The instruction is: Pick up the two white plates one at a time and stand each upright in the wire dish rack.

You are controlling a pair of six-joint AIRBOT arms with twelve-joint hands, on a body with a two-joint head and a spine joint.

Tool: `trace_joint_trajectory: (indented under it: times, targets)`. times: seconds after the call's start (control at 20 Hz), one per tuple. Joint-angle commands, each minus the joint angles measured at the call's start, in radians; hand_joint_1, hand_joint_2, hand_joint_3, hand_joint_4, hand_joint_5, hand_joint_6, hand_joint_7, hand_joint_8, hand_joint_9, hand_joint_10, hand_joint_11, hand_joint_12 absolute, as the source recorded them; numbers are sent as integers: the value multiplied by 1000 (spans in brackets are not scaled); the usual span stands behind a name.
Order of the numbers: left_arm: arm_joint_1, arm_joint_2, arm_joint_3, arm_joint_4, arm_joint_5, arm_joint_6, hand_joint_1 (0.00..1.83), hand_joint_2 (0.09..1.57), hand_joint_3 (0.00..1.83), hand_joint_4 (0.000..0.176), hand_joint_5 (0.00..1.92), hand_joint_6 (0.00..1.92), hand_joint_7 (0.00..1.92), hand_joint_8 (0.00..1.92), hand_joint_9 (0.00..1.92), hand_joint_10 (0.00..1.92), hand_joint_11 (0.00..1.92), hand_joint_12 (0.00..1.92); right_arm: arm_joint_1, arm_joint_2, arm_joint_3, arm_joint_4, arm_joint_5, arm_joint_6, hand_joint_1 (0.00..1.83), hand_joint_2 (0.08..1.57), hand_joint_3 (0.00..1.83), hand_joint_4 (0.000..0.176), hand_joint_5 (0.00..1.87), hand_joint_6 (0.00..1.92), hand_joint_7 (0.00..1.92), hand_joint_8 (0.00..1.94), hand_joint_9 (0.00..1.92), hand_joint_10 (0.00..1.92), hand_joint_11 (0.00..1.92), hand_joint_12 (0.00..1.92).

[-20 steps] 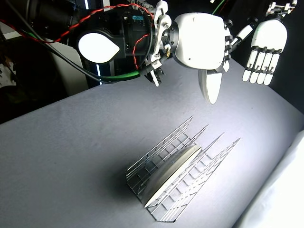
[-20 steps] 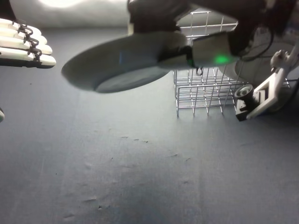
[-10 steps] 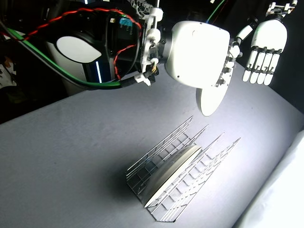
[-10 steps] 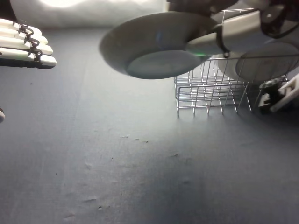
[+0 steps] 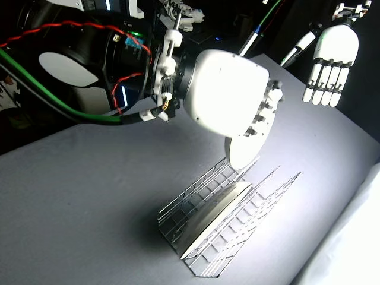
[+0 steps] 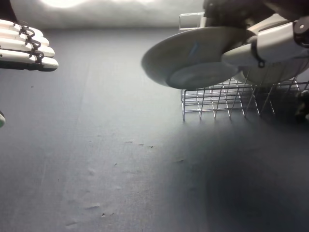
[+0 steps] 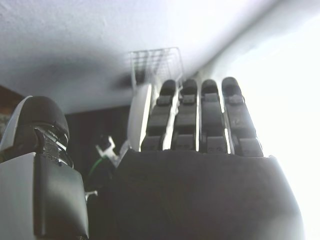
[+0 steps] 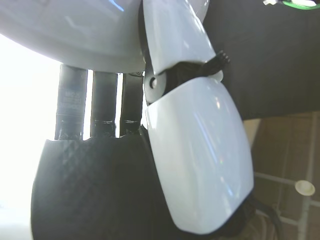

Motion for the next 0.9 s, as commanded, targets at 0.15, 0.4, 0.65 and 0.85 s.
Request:
trace_joint_trajectory:
  times: [0.15,0.4,0.65,0.85]
  targets:
    - [-6,0,-6,-72,-1,-1,0,1109,4,0,35,11,0,0,0,0,2,1,-26,7,42,10,133,18,1483,1144,1,0,784,1237,862,983,875,1121,820,1566]
    - [-6,0,-7,-74,-1,0,0,1113,5,0,11,2,0,0,0,0,0,0,-85,-8,90,4,152,14,1485,1132,0,0,817,1173,894,947,902,1086,833,1542]
    - [-6,-1,-9,-74,-1,0,0,1106,1,0,3,0,0,0,0,0,0,0,-123,-12,101,-29,165,14,1486,1130,0,0,815,1172,891,952,902,1086,847,1530]
    - [-6,-1,-11,-74,-1,0,0,1115,5,0,8,3,0,0,0,0,0,0,-141,-12,101,-70,175,13,1485,1133,1,0,813,1167,872,967,894,1108,843,1544]
